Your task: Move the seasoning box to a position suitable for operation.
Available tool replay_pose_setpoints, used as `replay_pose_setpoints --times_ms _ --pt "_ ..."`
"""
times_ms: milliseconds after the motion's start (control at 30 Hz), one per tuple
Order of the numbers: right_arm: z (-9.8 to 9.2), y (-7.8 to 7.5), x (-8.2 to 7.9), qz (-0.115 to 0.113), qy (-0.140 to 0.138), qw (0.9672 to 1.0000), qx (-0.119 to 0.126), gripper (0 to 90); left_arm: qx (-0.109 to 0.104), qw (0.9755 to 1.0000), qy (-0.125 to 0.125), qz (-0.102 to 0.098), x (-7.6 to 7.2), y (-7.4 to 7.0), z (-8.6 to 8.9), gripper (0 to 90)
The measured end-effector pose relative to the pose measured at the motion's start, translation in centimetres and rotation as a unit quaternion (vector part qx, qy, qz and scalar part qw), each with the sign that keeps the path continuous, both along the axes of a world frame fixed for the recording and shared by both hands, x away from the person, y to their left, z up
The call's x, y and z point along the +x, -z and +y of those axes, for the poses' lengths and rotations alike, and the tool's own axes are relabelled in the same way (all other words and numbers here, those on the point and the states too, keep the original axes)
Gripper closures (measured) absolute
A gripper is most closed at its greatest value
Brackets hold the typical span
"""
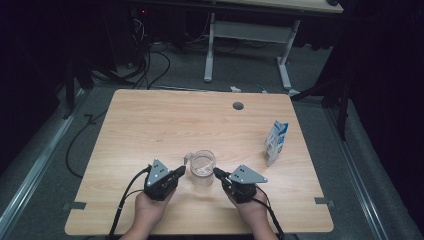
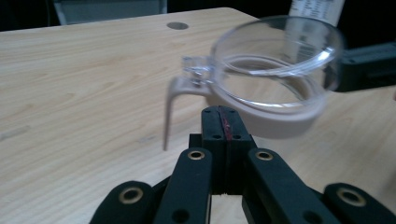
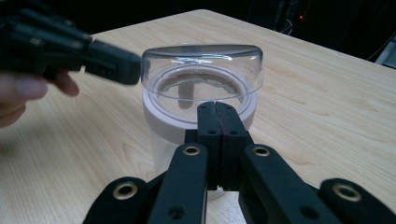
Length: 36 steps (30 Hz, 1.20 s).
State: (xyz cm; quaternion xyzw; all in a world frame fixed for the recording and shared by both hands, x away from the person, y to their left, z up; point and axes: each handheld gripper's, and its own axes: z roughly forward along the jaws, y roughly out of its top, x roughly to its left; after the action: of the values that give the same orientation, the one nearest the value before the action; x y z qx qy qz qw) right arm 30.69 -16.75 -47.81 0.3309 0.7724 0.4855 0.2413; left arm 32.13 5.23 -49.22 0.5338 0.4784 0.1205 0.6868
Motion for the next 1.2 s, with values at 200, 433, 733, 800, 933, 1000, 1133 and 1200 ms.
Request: replay_pose_setpoints --times_ms 200,433,733,800,933,1000,1133,1200 --pt "-0.1 -0.1 -0.1 -0.003 0.000 1.0000 0.000 89.9 -0.008 0.9998 0.016 0.002 -1.1 0.1 -0.9 89.9" --pt "-0.1 -0.1 -0.1 -0.003 0.000 1.0000 0.001 89.9 -0.011 0.9997 0.020 0.003 -1.3 0.2 -1.2 89.9" --pt "-0.4 0.0 0.0 -0.002 0.010 0.9999 -0.002 89.9 -0.024 0.9997 0.010 0.003 -0.9 -0.1 -0.9 89.9" --pt "-0.5 -0.1 0.0 -0.002 0.009 1.0000 -0.002 89.9 -0.028 0.9996 0.000 0.001 -0.2 -0.6 -0.3 89.9" --pt "-0.5 0.0 0.1 0.000 0.009 1.0000 -0.002 89.9 -0.027 0.9994 -0.018 -0.009 1.3 -1.8 0.4 89.9" --pt "-0.4 0.1 0.1 -0.001 0.009 1.0000 -0.003 89.9 -0.025 0.9994 -0.024 -0.009 2.1 -2.2 0.5 90.0" --pt "-0.4 0.2 0.2 0.003 0.011 0.9999 -0.004 89.9 -0.016 0.9994 -0.029 -0.012 3.6 -2.6 0.1 90.0" --pt "-0.5 0.3 0.2 0.003 0.011 0.9999 -0.002 89.8 -0.008 0.9995 -0.028 -0.014 4.0 -2.6 -0.3 90.0"
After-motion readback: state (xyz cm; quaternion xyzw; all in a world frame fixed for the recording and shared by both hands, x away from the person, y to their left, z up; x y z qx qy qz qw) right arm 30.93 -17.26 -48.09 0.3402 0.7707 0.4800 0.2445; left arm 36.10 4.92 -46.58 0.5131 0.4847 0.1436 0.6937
